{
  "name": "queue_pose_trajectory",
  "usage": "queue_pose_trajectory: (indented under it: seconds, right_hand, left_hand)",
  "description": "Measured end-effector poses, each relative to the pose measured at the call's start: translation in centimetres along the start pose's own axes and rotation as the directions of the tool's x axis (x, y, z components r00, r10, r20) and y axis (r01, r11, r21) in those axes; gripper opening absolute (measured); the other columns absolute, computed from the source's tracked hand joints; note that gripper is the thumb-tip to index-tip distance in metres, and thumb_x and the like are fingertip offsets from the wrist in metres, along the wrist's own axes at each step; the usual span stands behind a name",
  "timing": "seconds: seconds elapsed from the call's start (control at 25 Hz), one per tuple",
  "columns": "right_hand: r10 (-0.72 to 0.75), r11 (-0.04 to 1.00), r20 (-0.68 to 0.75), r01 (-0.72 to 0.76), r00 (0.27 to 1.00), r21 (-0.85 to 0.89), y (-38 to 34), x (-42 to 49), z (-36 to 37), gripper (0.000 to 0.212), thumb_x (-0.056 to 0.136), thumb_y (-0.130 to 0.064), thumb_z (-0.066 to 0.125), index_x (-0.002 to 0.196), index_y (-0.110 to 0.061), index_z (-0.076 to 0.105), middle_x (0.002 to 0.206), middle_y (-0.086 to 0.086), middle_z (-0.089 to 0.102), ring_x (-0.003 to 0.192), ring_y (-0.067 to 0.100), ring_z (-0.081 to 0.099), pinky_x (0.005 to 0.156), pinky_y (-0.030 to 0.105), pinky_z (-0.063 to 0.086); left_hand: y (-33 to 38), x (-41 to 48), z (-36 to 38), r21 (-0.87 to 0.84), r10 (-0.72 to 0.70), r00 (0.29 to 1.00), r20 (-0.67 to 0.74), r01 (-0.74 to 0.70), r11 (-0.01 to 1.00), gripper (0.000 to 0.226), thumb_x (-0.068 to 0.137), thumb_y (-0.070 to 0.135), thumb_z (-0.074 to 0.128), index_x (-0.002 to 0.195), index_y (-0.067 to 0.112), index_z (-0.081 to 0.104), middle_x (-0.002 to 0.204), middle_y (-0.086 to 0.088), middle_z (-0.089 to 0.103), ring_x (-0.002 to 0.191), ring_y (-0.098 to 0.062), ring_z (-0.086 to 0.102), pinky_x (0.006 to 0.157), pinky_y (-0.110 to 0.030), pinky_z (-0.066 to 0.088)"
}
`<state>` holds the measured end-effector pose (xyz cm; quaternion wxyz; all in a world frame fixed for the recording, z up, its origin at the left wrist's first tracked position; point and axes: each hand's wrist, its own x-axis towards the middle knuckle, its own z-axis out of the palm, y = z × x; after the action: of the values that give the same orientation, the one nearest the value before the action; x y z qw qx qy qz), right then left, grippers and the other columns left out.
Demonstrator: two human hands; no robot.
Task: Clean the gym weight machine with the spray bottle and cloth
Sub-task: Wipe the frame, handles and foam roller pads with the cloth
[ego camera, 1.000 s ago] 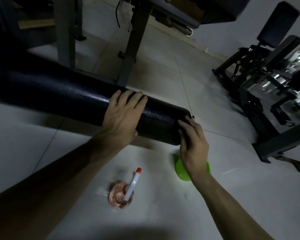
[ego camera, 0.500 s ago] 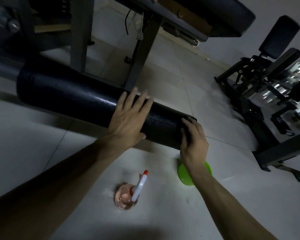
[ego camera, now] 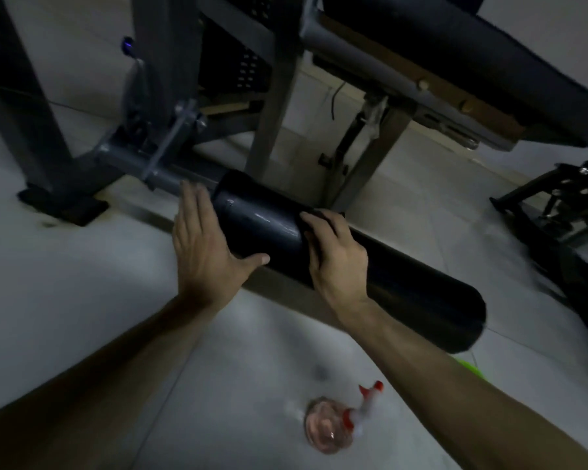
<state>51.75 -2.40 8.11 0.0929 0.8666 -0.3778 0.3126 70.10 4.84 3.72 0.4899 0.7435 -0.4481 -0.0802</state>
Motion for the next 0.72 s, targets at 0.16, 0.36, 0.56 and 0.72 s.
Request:
queue_pose_trajectory:
  seconds: [0.16,0.36,0.56,0.72]
  right_hand:
    - [-0.120,0.991,0.016,0.119,0.993,0.069,-5.8,5.4,3.9,0.036,0.097,-0.019,0.056,0.132,-0.015,0.066,0.134,0.010,0.061,0.101,0.031,0.069,0.071,0.046,0.061]
    - [-0.331,0.935,0.106,0.311,0.938,0.170,-9.0,8.5,5.4,0.034,0.101,-0.025,0.053,0.132,-0.017,0.067,0.140,0.005,0.058,0.122,0.023,0.062,0.082,0.046,0.059]
    - [-0.346,0.938,0.134,0.336,0.929,0.092,-2.9,4.4,1.4,0.030,0.103,-0.015,0.062,0.132,-0.016,0.068,0.146,0.004,0.056,0.138,0.021,0.053,0.095,0.043,0.058]
    - [-0.196,0.977,0.057,0.189,0.979,0.099,-3.9,4.2,2.2,0.028,0.099,-0.010,0.063,0.126,-0.013,0.070,0.136,0.007,0.060,0.119,0.024,0.065,0.083,0.045,0.061]
  left_hand:
    - [-4.1,1.0,-0.5,-0.217,0.001,0.997,0.078,0.016,0.976,0.094,0.065,0.037,0.092,0.147,0.027,0.046,0.143,0.003,0.055,0.130,-0.016,0.054,0.108,-0.045,0.049]
    - [-4.4,1.3,0.1,-0.400,0.037,0.999,-0.004,-0.035,0.916,0.053,0.094,0.026,0.071,0.143,0.016,0.053,0.146,-0.014,0.048,0.133,-0.035,0.053,0.092,-0.057,0.057]
    - [-4.2,1.4,0.4,-0.414,-0.071,0.994,0.080,0.098,0.905,0.084,0.070,0.011,0.090,0.143,0.029,0.053,0.129,0.005,0.043,0.116,-0.012,0.060,0.106,-0.037,0.052]
    - [-3.3,1.8,-0.2,-0.341,-0.096,0.991,0.096,0.123,0.932,0.080,0.072,0.019,0.090,0.142,0.027,0.053,0.129,0.003,0.045,0.113,-0.012,0.059,0.107,-0.032,0.050]
